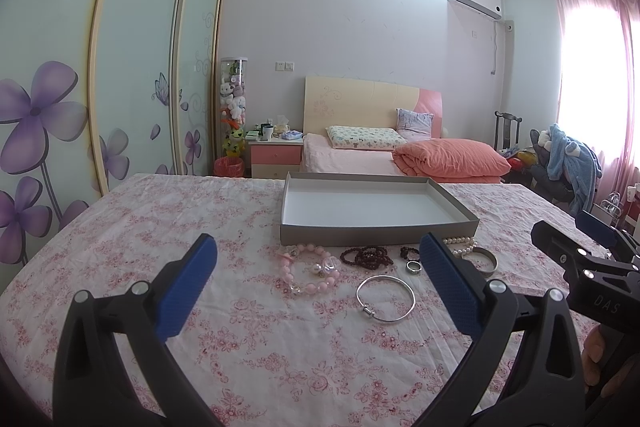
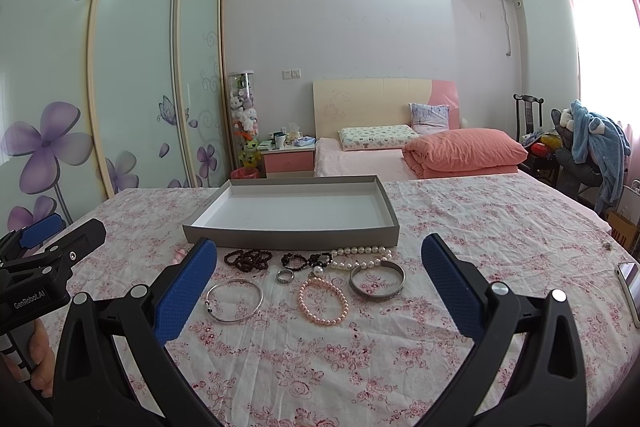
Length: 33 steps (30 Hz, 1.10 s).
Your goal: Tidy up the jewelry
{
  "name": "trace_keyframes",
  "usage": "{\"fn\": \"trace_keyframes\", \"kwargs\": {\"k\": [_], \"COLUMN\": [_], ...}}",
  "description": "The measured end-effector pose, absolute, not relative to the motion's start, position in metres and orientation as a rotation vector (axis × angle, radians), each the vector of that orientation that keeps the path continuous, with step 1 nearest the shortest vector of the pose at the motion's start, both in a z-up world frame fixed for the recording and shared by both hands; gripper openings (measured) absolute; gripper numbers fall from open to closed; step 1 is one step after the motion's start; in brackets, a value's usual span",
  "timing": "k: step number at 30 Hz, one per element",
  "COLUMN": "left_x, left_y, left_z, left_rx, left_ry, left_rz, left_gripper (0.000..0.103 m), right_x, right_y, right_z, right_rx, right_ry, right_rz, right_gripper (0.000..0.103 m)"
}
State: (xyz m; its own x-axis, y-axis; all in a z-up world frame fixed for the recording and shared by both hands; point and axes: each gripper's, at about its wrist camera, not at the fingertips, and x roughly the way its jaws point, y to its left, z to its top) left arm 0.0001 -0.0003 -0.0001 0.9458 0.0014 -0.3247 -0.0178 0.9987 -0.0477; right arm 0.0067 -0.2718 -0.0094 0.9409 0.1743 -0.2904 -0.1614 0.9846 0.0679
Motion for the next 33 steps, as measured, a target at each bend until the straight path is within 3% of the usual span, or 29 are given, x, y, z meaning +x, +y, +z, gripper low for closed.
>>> {"fn": "trace_keyframes", "kwargs": {"k": [26,33], "left_x": [0.001,0.02], "left_y": [0.0,0.001], "left_z": [0.0,-0.006], "left_rx": [-0.051,-0.02], "left_ry": [0.337,0.433], "left_rz": [0.012,0.036], "left_gripper": [0.099,0.099], "right_x": [0.007,0.036], "right_y": [-0.272,-0.285], "right_z": [-0.01,-0.02], "right_rx": [0.044,0.063], "right_ry": [0.306,0.422], "right_rz": [0.169,0.149], "right_gripper": [0.101,0.101]}}
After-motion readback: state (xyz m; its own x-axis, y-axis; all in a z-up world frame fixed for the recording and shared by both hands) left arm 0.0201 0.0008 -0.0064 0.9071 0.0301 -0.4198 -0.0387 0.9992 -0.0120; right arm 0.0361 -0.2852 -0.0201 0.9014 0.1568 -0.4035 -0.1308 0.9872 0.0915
